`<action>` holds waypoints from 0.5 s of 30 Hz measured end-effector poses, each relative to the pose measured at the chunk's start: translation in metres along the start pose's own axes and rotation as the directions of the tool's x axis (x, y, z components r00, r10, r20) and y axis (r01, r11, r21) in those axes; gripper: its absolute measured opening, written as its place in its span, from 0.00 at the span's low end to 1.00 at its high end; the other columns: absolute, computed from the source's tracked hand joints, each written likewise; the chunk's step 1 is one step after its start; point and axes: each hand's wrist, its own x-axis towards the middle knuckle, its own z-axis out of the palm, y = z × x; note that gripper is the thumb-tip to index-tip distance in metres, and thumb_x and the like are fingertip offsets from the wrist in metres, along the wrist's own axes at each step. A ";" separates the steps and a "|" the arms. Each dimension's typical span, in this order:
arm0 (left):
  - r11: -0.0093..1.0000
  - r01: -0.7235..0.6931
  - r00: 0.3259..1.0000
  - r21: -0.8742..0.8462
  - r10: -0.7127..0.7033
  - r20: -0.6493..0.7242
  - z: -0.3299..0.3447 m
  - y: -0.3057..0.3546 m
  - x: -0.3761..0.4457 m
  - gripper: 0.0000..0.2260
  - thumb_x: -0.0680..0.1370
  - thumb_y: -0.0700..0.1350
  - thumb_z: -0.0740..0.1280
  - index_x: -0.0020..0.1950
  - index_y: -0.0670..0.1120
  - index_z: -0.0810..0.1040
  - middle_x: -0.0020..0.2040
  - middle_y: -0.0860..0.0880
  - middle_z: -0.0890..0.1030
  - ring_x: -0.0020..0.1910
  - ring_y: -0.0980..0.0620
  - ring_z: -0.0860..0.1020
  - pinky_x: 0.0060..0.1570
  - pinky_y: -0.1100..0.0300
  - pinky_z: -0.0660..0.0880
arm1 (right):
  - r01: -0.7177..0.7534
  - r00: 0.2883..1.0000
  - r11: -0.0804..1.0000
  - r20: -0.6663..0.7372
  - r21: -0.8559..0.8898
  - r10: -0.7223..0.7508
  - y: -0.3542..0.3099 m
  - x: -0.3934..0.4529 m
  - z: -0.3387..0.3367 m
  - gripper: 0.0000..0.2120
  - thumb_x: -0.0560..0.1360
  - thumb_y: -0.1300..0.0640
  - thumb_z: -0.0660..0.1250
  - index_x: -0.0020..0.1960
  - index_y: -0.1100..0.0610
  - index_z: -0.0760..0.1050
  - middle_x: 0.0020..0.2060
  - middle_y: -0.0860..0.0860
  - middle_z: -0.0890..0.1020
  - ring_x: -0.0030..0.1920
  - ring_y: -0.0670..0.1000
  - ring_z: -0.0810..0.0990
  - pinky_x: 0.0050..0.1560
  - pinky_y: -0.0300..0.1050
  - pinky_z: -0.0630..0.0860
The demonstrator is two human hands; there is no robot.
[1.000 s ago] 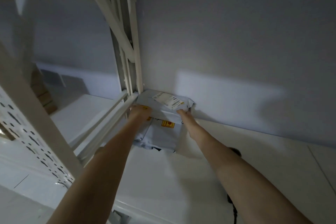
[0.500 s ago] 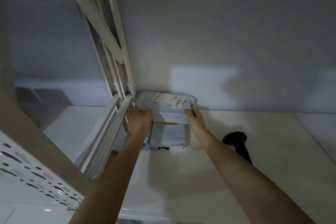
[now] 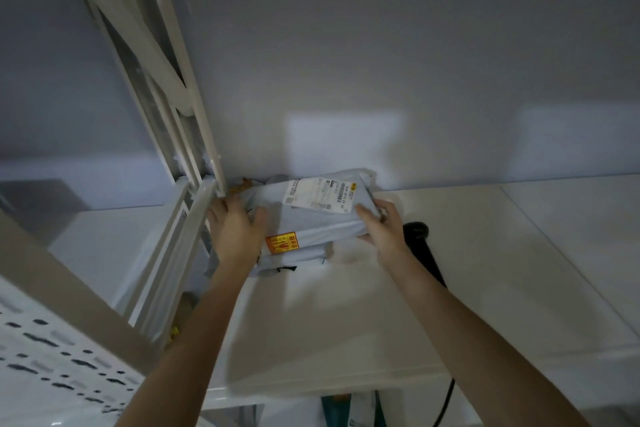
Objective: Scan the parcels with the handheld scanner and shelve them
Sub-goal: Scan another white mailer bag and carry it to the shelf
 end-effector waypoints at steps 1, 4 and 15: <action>0.999 -0.044 0.999 0.007 0.044 0.019 -0.006 0.006 0.004 0.23 0.74 0.51 0.63 0.63 0.37 0.71 0.63 0.34 0.69 0.65 0.36 0.65 0.64 0.45 0.64 | 0.045 0.998 0.999 0.035 -0.003 -0.045 -0.006 -0.003 -0.008 0.15 0.74 0.61 0.68 0.60 0.57 0.70 0.50 0.50 0.78 0.47 0.49 0.80 0.35 0.40 0.81; 0.990 -0.141 0.968 -0.029 0.144 0.203 -0.018 0.034 0.013 0.27 0.73 0.54 0.69 0.67 0.41 0.71 0.67 0.38 0.70 0.68 0.39 0.66 0.65 0.51 0.63 | 0.151 0.976 0.987 0.169 -0.053 -0.140 -0.028 -0.007 -0.036 0.11 0.74 0.60 0.68 0.56 0.57 0.73 0.50 0.51 0.79 0.50 0.53 0.81 0.42 0.49 0.82; 0.938 0.150 0.655 -0.314 0.144 0.742 0.008 0.107 -0.051 0.12 0.74 0.51 0.70 0.55 0.48 0.80 0.51 0.49 0.84 0.49 0.54 0.82 0.54 0.58 0.76 | 0.157 0.908 0.983 0.405 -0.098 -0.105 -0.087 -0.005 -0.139 0.12 0.68 0.60 0.70 0.51 0.53 0.76 0.46 0.50 0.81 0.45 0.49 0.81 0.40 0.44 0.80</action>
